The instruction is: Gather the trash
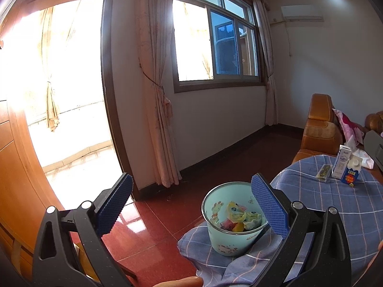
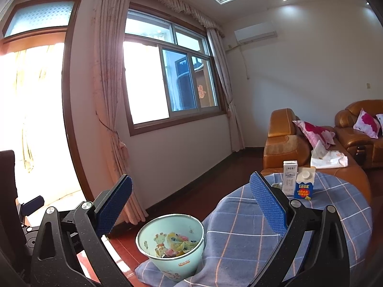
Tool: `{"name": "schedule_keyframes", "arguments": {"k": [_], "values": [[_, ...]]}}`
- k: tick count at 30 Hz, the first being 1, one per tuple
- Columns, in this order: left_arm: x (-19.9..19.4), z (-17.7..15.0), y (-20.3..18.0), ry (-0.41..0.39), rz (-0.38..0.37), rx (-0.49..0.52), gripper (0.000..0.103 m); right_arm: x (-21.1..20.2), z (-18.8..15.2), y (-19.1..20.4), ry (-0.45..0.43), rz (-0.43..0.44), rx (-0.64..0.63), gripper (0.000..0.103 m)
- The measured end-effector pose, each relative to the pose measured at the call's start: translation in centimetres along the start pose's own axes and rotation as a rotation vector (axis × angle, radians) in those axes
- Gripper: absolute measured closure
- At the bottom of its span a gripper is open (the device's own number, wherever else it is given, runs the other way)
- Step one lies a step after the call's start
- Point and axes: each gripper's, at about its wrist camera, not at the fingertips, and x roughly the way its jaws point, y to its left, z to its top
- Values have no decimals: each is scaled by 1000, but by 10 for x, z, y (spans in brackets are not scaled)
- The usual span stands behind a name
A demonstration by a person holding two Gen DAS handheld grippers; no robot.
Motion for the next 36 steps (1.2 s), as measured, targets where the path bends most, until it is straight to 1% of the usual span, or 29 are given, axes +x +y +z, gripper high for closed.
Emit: {"name": "schedule_keyframes", "arguments": {"k": [11,16,18,20,23,25,28,31,36], "values": [[0,0,0,-2,1,-3,6,1,0,0,-2,-3,-3,6],[0,-1,-3,-13,22,9,6,1,-1,-1,2,-10,-3,6],[0,0,-4,-22,16,15,6,1,-2,-1,5,-11,-4,6],[1,0,-4,-17,-4,10,6,1,-2,-1,5,-16,-7,6],[5,-3,-3,17,-62,-6,6,0,-3,-2,5,-18,-6,6],[8,-6,-3,37,-83,-13,6,-1,-3,-3,6,-20,-3,6],[8,-7,-7,25,-62,22,7,1,-3,-3,9,-23,1,6],[8,-7,-8,25,-77,20,6,3,-4,-4,18,-24,5,6],[8,-6,-10,20,-56,36,6,6,-8,-7,35,-30,11,6]]}}
